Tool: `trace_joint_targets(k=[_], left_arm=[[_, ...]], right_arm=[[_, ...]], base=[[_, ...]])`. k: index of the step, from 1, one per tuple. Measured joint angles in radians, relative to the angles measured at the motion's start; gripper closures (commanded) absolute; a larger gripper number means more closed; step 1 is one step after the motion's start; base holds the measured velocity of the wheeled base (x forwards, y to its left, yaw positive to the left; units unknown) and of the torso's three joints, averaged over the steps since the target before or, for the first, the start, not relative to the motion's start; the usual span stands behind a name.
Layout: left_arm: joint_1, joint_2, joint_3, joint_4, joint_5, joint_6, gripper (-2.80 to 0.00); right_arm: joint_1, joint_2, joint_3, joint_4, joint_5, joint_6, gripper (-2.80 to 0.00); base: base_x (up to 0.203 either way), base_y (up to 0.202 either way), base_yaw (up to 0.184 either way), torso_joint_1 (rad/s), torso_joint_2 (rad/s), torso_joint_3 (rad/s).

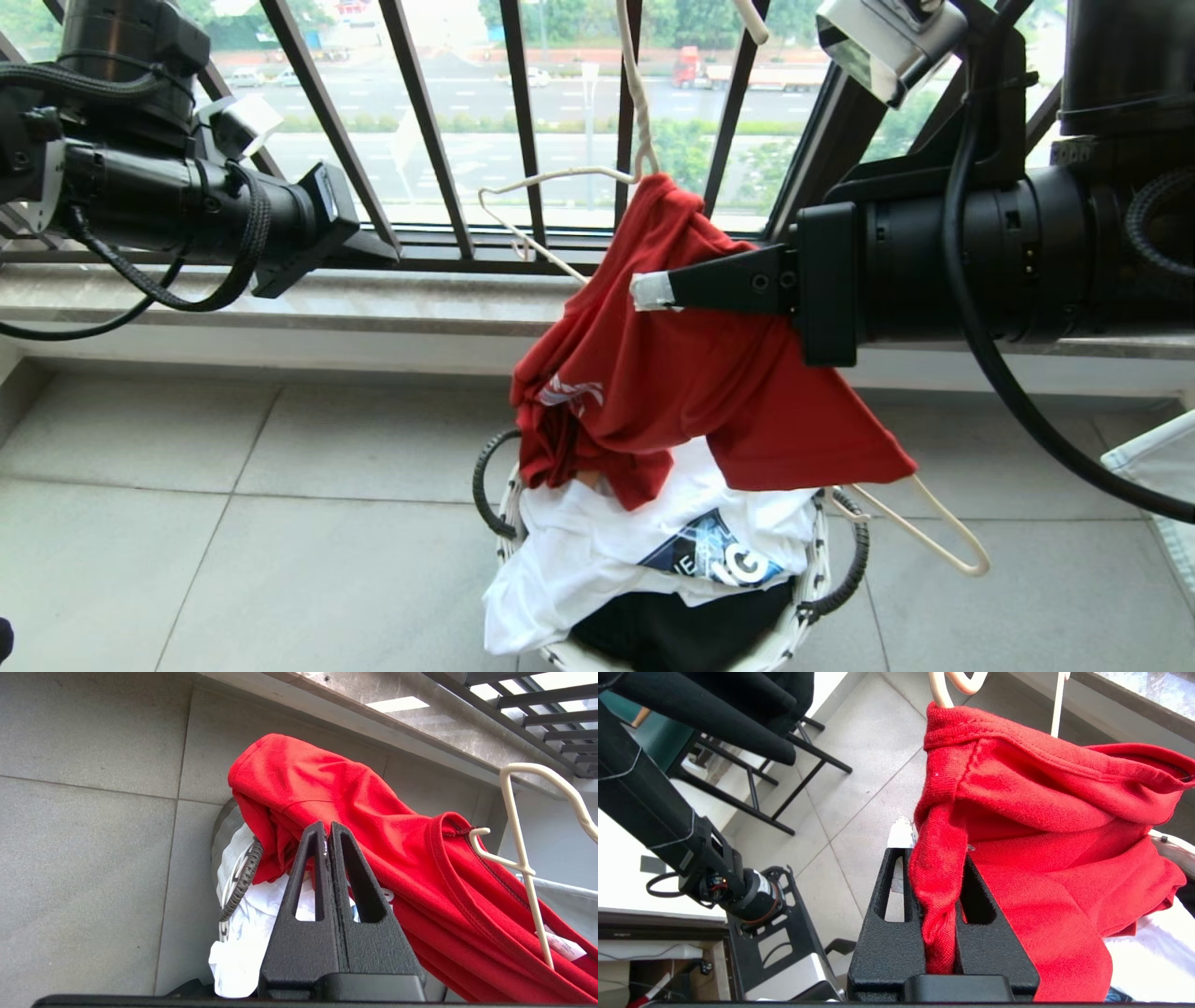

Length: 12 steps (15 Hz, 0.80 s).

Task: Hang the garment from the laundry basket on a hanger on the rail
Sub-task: Hang the clothes on the clothes rack

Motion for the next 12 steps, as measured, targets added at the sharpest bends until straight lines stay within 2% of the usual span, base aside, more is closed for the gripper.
trace_joint_targets(k=[2,4,9,12], left_arm=[[-0.006,0.031,-0.003,-0.006,-0.001,-0.027,0.0],[-0.027,0.061,-0.003,-0.008,-0.001,-0.031,0.0],[-0.103,0.097,0.017,-0.008,0.002,-0.041,0.0],[-0.172,0.121,0.054,-0.051,-0.001,-0.092,0.0]], right_arm=[[0.007,-0.028,0.008,0.087,-0.006,-0.038,0.0],[0.01,-0.057,0.037,0.127,-0.02,-0.041,0.0],[0.034,-0.148,0.212,0.125,-0.031,-0.041,0.0],[0.044,-0.2,0.268,0.089,-0.028,-0.032,0.0]], base=[[0.0,0.0,0.0,0.0,0.0,0.0],[0.0,0.0,0.0,0.0,0.0,0.0],[0.0,0.0,0.0,0.0,0.0,0.0],[0.0,0.0,0.0,0.0,0.0,0.0]])
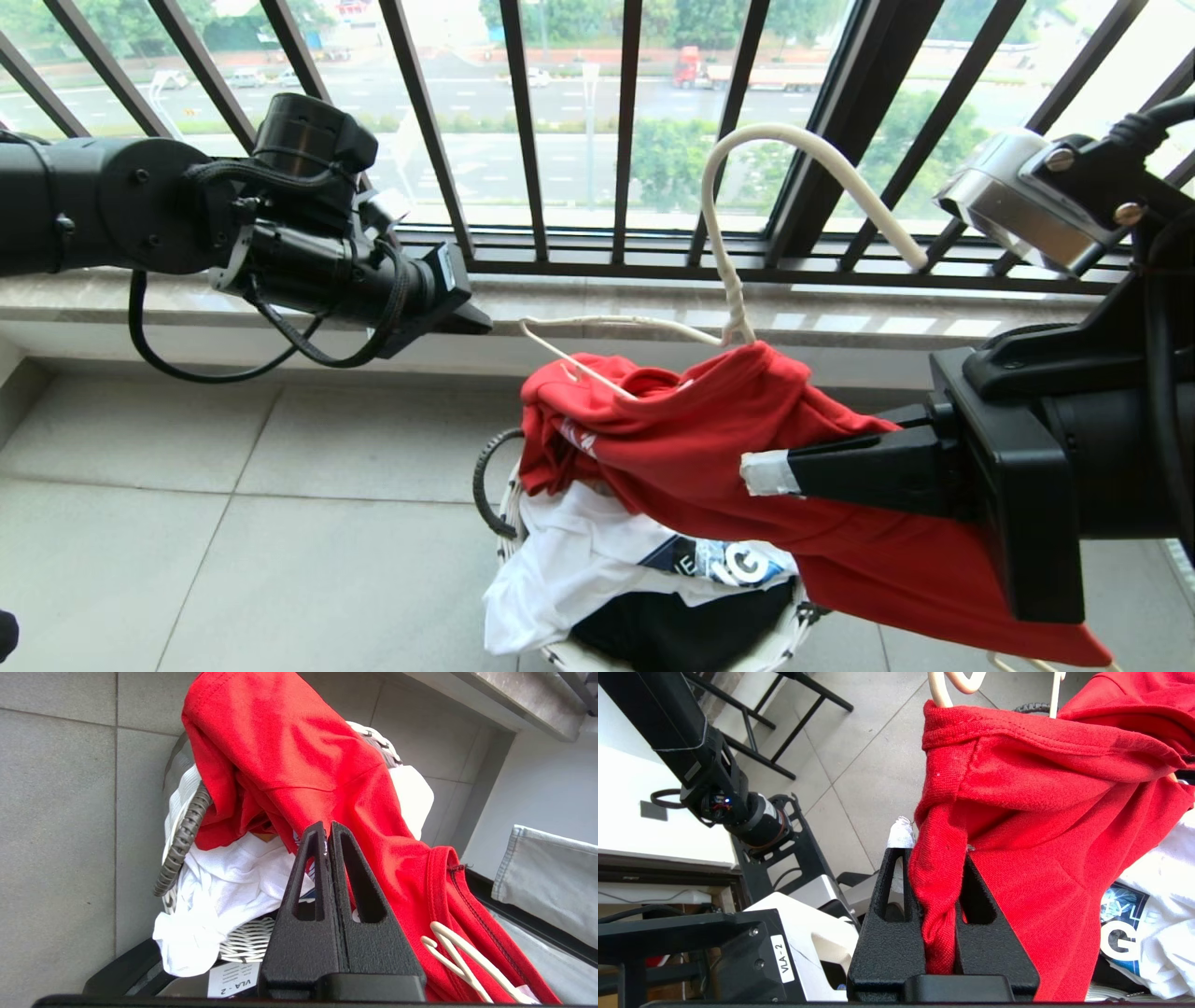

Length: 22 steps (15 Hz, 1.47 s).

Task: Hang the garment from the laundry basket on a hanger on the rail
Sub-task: Hang the clothes on the clothes rack

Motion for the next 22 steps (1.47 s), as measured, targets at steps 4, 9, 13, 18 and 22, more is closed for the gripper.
trace_joint_targets(k=[4,9,13,18,22], left_arm=[[-0.049,0.042,0.157,-0.268,-0.003,-0.043,0.0],[-0.062,0.045,0.235,-0.327,0.0,0.089,0.0],[-0.061,-0.046,0.301,-0.333,-0.003,0.19,-2.8],[-0.037,-0.121,0.575,-0.601,-0.168,0.418,-2.8],[-0.001,-0.084,0.731,-1.072,-0.3,0.456,-2.8]], right_arm=[[0.001,-0.027,0.073,-0.179,-0.006,0.034,0.0],[-0.02,-0.018,0.055,-0.334,-0.024,0.073,0.0],[-0.037,0.018,0.001,-0.335,-0.031,0.106,0.0],[-0.039,0.066,-0.069,-0.334,-0.012,0.165,0.0],[-0.038,0.09,-0.073,-0.335,0.012,0.168,0.0]], base=[[0.0,0.0,0.0,0.0,0.0,0.0],[0.0,0.0,0.0,0.0,0.0,0.0],[0.0,0.0,0.0,0.0,0.0,0.0],[0.0,0.0,0.0,0.0,0.0,0.0],[0.0,0.0,0.0,0.0,0.0,0.0]])
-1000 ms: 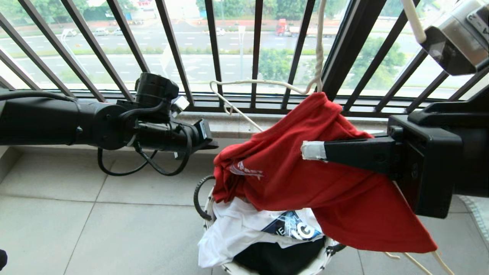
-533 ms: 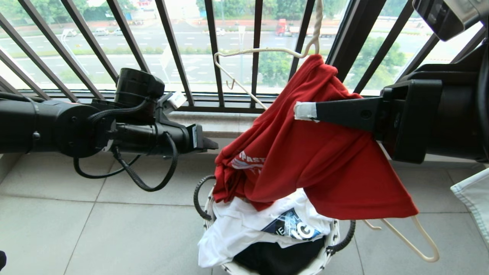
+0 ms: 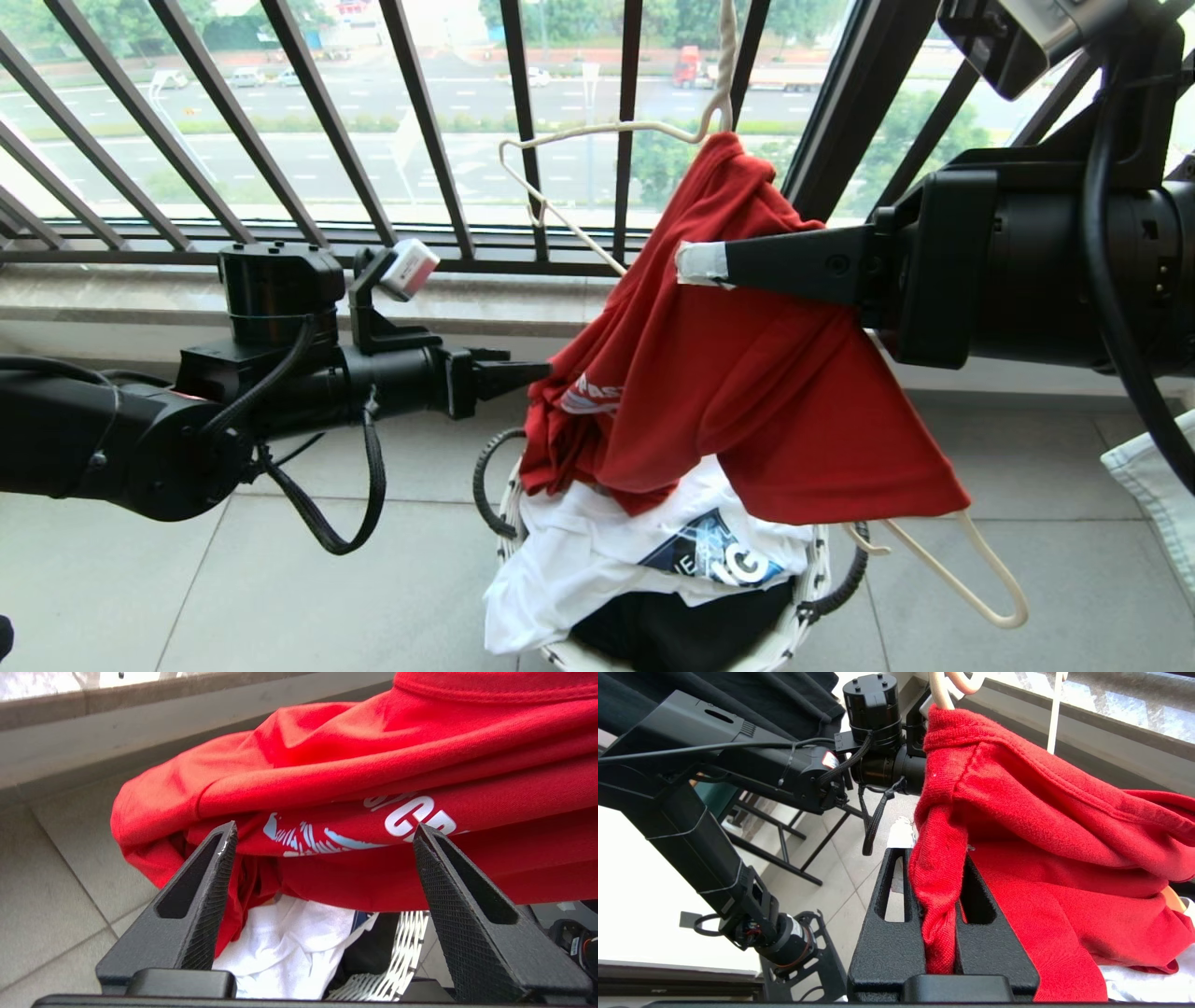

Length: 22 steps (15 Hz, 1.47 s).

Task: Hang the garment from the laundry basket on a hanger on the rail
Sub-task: Hang the clothes on the clothes rack

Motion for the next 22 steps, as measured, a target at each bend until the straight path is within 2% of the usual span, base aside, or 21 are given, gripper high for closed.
trace_joint_targets(k=[2,5,7,12,13,16,22], left_arm=[[0.008,0.026,-0.01,-0.089,-0.029,0.038,-2.8],[0.011,0.079,-0.021,-0.122,-0.061,0.105,-2.8],[0.007,0.122,-0.024,-0.205,-0.109,0.108,-2.8],[-0.015,0.228,-0.074,-0.328,-0.115,0.107,-2.8],[-0.021,0.249,-0.083,-0.36,-0.114,0.108,0.0],[-0.042,0.32,-0.105,-0.484,-0.112,0.102,0.0],[-0.053,0.354,-0.117,-0.502,-0.111,0.1,0.0]], right_arm=[[0.0,0.001,0.0,0.0,0.0,0.0,0.0],[0.0,0.002,0.0,0.001,0.0,0.0,0.0],[0.0,0.003,0.0,0.0,0.0,0.0,0.0],[0.0,0.005,0.0,0.0,0.0,0.0,0.0],[0.0,0.005,0.0,0.0,0.0,0.0,0.0],[0.0,0.008,0.0,0.0,0.001,0.0,0.0],[0.0,0.01,0.001,0.0,0.001,0.0,0.0]], base=[[0.0,0.0,0.0,0.0,0.0,0.0],[0.0,0.0,0.0,0.0,0.0,0.0],[0.0,0.0,0.0,0.0,0.0,0.0],[0.0,0.0,0.0,0.0,0.0,0.0],[0.0,0.0,0.0,0.0,0.0,0.0],[0.0,0.0,0.0,0.0,0.0,0.0],[0.0,0.0,0.0,0.0,0.0,0.0]])
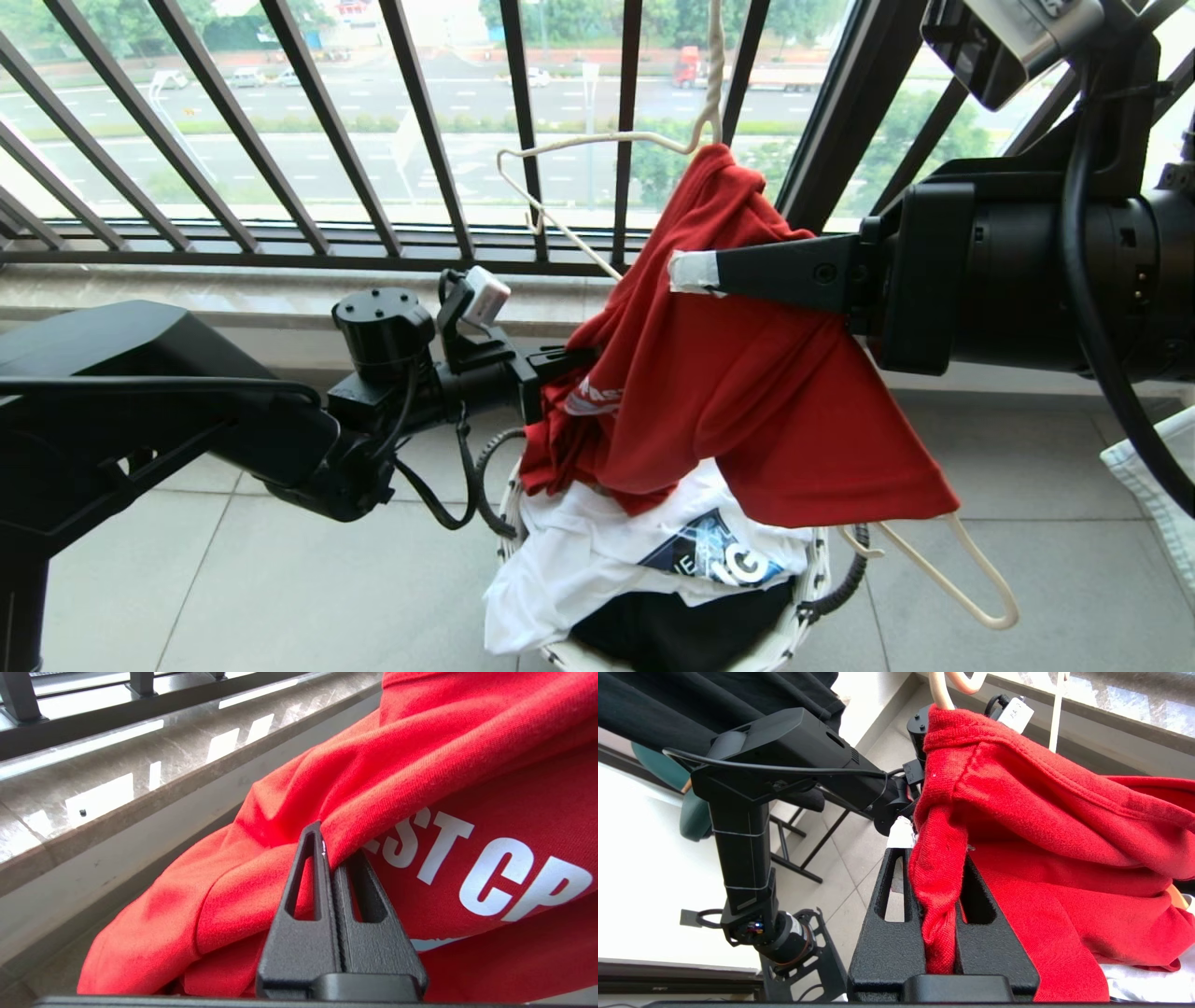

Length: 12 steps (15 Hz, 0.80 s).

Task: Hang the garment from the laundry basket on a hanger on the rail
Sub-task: Hang the clothes on the clothes rack

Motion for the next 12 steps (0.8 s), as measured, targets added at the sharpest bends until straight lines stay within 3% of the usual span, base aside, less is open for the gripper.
trace_joint_targets(k=[4,6,10,12], left_arm=[[0.0,-0.052,0.026,0.026,0.01,-0.018,0.0],[0.0,-0.14,0.06,0.101,0.036,-0.029,0.0],[-0.028,-0.429,0.097,0.394,0.166,-0.03,0.0],[-0.097,-0.567,0.095,0.633,0.274,-0.015,0.0]], right_arm=[[0.0,0.002,-0.001,-0.001,-0.005,-0.001,0.0],[-0.005,0.011,-0.007,-0.003,-0.015,-0.003,0.0],[-0.048,0.048,-0.039,-0.003,-0.025,-0.003,0.0],[-0.067,0.07,-0.055,-0.003,-0.041,-0.004,0.0]], base=[[0.0,0.0,0.0,0.0,0.0,0.0],[0.0,0.0,0.0,0.0,0.0,0.0],[0.0,0.0,0.0,0.0,0.0,0.0],[0.0,0.0,0.0,0.0,0.0,0.0]])
